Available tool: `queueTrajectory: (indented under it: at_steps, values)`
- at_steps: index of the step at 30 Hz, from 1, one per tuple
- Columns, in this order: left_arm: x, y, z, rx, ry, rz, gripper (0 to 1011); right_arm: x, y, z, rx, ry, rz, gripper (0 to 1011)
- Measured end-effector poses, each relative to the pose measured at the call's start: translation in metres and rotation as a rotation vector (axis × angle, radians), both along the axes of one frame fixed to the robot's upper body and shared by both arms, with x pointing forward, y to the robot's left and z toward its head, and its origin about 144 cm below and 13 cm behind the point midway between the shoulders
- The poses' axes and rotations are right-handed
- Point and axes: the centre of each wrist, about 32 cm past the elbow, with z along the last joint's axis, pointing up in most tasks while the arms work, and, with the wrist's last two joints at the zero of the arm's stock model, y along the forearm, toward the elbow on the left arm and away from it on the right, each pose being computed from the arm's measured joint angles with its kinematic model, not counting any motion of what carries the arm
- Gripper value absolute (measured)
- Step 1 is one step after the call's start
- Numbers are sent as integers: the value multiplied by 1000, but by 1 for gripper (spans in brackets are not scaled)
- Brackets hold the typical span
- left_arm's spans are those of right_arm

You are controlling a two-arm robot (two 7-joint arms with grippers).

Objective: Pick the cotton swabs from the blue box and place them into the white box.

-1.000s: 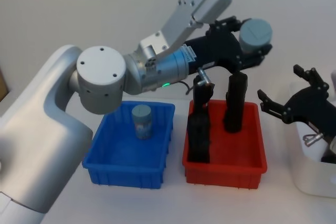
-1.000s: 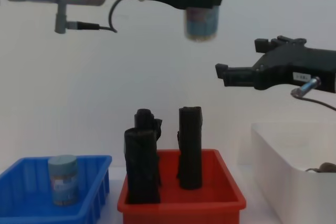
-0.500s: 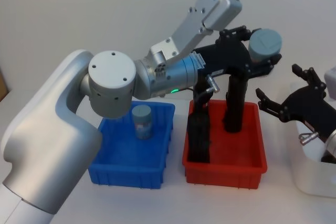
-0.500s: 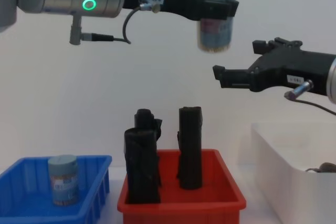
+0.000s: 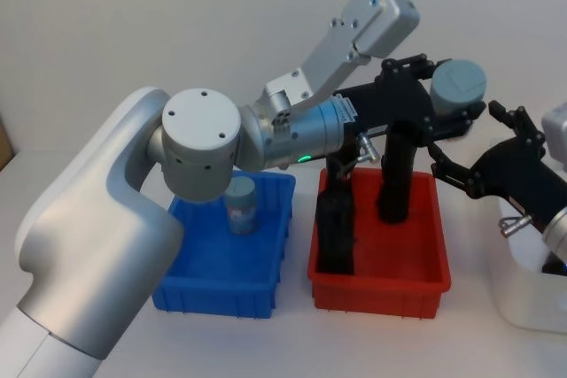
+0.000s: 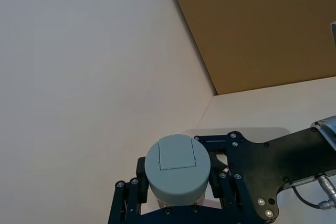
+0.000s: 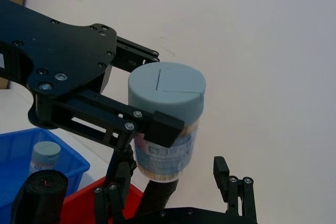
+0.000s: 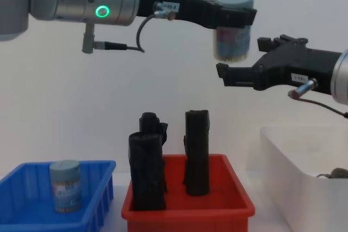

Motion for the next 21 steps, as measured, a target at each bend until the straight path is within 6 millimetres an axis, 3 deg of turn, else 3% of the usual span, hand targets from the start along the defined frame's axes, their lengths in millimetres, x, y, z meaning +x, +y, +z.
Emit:
queueTrajectory:
  at_steps: [16,21]
  values:
    - [4,-8,-3,-6,24,-32,666,5,5,3,-1,-12,-3,1002]
    - [5,-9,-4,-9,29,-38,666,5,6,4,0,-14,-5,907]
